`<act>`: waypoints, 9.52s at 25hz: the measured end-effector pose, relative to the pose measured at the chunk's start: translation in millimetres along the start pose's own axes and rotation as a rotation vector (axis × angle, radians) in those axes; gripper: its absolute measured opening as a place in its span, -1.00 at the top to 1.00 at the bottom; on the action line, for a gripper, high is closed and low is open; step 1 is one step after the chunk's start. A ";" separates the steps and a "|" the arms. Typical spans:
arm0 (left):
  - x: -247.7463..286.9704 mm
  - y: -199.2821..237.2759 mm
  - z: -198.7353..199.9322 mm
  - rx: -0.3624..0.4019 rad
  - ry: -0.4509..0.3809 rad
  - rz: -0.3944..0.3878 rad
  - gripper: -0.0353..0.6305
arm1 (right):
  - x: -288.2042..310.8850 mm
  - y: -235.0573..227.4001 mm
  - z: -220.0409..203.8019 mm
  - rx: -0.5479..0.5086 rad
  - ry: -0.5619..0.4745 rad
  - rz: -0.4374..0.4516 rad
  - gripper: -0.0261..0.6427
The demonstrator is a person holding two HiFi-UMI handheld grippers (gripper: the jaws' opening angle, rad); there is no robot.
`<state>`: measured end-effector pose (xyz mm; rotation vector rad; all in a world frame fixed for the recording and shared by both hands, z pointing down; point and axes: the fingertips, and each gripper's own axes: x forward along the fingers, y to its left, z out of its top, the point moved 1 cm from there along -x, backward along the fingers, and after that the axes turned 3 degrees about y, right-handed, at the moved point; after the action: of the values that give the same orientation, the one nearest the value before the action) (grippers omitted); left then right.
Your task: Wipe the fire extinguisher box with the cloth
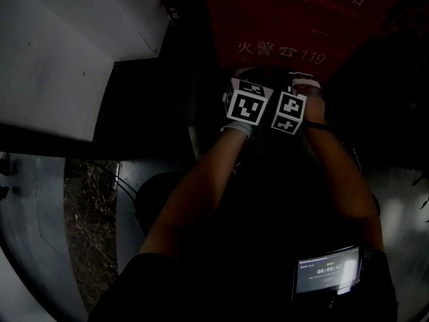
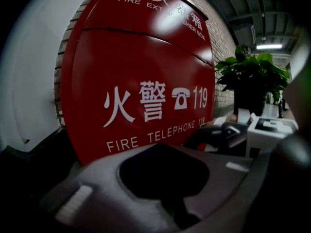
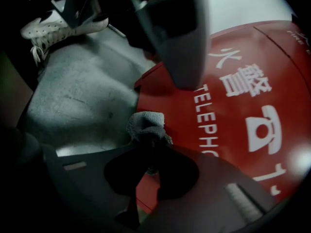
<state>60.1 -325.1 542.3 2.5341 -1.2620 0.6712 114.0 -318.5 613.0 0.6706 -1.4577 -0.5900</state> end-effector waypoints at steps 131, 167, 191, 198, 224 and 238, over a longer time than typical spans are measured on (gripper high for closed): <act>36.6 -65.4 -13.5 -0.033 0.012 -0.079 0.89 | 3.2 30.8 -45.4 0.075 -0.086 0.014 0.82; -117.1 -124.1 261.1 0.083 -0.496 -0.131 0.89 | -279.9 -283.0 -119.8 0.177 -0.091 -0.707 0.82; -28.9 -112.5 136.6 -0.054 -0.295 -0.170 0.89 | -139.5 -133.1 -121.7 0.167 -0.082 -0.440 0.82; -5.0 -111.3 108.7 -0.064 -0.246 -0.181 0.89 | -104.4 -102.1 -118.4 0.158 -0.080 -0.362 0.82; 51.5 -109.7 9.4 -0.089 -0.056 -0.170 0.89 | 2.7 22.5 -111.4 -0.015 -0.017 -0.057 0.82; 33.6 -105.2 21.7 -0.105 -0.072 -0.167 0.89 | -9.6 33.0 -95.2 0.063 -0.093 0.044 0.82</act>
<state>168.2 -293.7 539.9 2.5604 -1.0615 0.4693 207.5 -283.7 630.6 0.6656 -1.5794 -0.5491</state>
